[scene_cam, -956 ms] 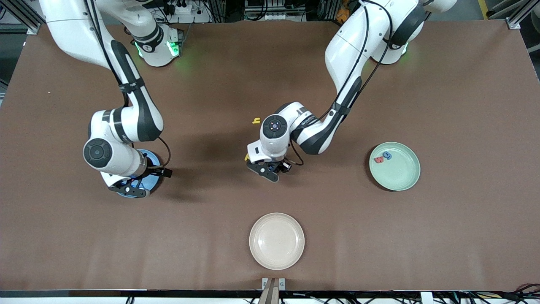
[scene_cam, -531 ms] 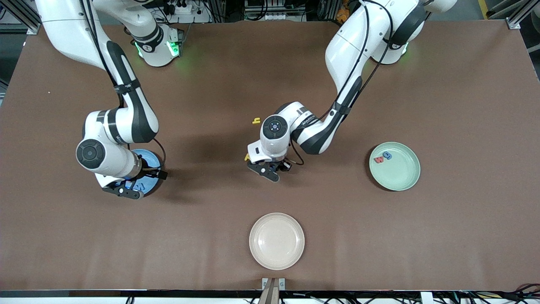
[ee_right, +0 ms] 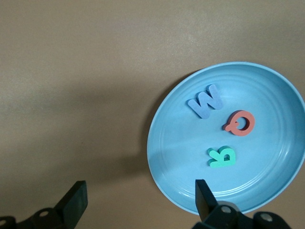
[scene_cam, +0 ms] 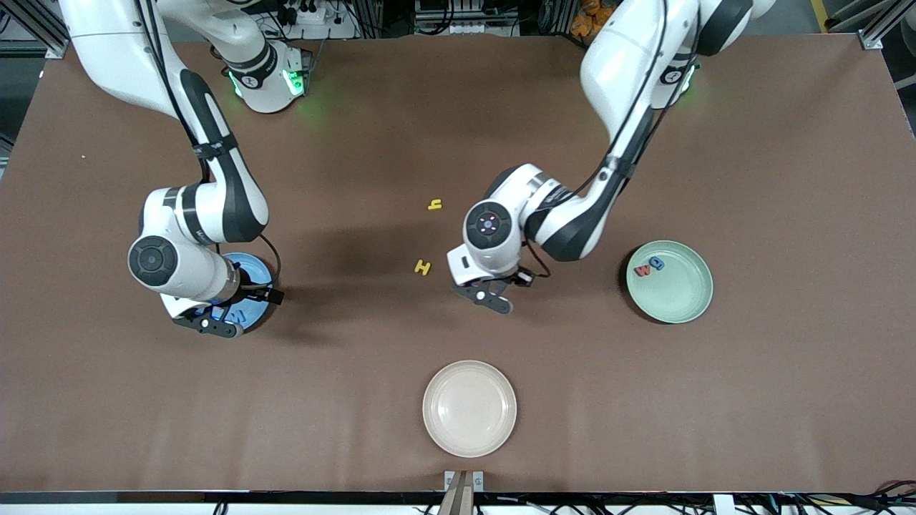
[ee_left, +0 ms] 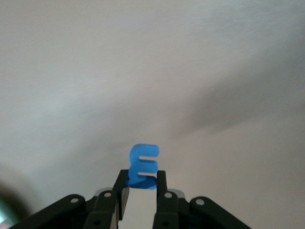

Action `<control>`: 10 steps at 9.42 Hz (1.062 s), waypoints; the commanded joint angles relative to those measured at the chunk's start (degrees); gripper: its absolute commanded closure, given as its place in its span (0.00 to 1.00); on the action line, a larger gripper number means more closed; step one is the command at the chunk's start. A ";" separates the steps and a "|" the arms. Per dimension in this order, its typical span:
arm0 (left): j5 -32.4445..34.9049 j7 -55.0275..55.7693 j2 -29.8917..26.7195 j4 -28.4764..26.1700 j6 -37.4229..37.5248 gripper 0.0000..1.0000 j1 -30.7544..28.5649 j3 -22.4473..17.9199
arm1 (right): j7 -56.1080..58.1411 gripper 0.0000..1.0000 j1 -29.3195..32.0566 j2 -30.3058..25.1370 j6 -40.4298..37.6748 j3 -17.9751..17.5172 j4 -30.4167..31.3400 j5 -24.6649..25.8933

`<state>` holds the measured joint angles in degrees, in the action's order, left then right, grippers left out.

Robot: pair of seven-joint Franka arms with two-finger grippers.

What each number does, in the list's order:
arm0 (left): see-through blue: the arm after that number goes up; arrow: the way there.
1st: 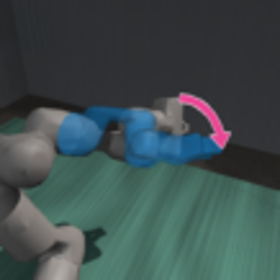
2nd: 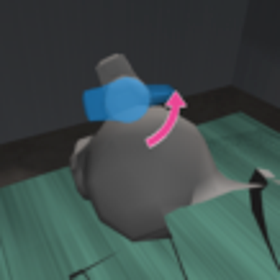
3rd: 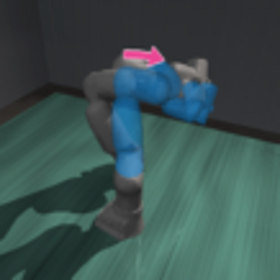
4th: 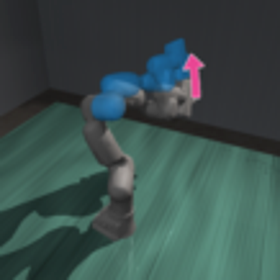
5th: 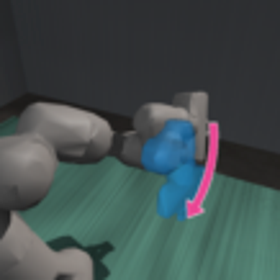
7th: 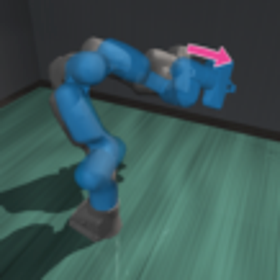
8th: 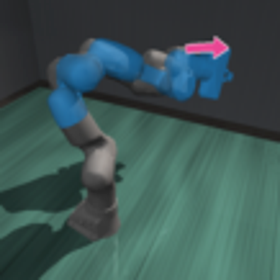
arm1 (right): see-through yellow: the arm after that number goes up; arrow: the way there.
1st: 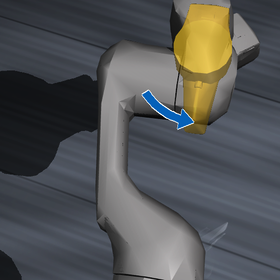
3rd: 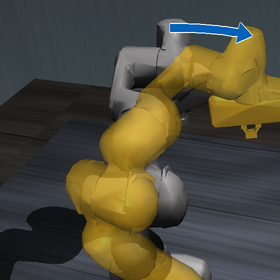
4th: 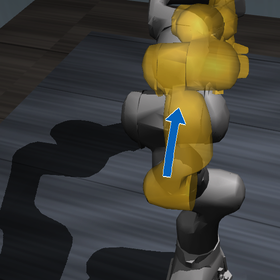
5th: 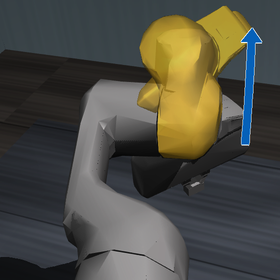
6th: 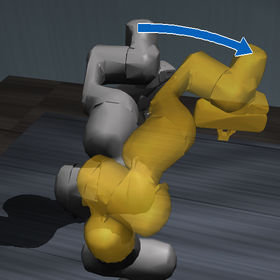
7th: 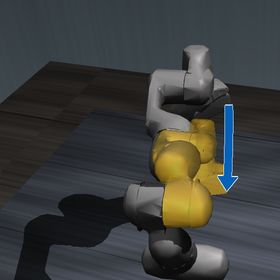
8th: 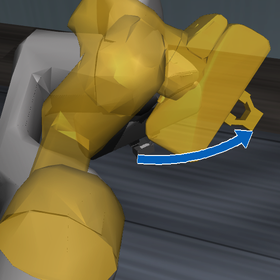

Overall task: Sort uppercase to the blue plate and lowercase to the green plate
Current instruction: 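Lift the blue E with the left gripper while the right gripper reaches the yellow H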

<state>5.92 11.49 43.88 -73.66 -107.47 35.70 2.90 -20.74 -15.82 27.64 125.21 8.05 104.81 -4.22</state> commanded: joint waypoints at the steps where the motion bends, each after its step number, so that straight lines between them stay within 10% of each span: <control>1: -2.76 -6.90 -9.56 -12.07 0.34 1.00 -5.35 -1.58 | -3.67 0.00 -2.09 -0.66 -0.14 -0.41 0.13 -0.96; 7: -2.50 -34.38 -25.33 -41.61 -21.24 1.00 -29.16 -4.03 | -27.58 0.00 -20.54 10.58 1.70 -0.32 -12.95 -8.26; 10: -3.02 -38.13 -24.81 -48.23 -30.32 1.00 -29.81 -9.05 | -29.17 0.00 -25.21 13.13 6.53 -0.41 -12.70 -8.61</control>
<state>4.58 -26.19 20.93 -118.18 -135.05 4.79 -5.94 -48.32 -39.37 38.96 131.37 7.22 93.63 -11.81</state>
